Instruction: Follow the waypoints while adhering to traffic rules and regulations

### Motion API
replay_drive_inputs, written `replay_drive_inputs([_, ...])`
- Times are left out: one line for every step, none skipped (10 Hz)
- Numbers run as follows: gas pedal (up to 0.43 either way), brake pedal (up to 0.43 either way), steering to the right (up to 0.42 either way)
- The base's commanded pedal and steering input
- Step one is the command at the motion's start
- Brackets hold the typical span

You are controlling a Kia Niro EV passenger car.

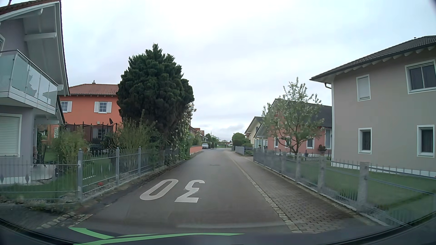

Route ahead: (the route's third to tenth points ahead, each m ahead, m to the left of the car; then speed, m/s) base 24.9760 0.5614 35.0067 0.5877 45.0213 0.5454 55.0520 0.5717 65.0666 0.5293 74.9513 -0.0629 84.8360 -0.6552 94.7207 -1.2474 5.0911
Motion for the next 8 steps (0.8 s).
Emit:
replay_drive_inputs([0.150,0.000,-0.004])
replay_drive_inputs([0.150,0.000,-0.004])
replay_drive_inputs([0.150,0.000,-0.004])
replay_drive_inputs([0.150,0.000,-0.003])
replay_drive_inputs([0.150,0.000,-0.002])
replay_drive_inputs([0.150,0.000,-0.002])
replay_drive_inputs([0.150,0.000,-0.003])
replay_drive_inputs([0.150,0.000,-0.002])
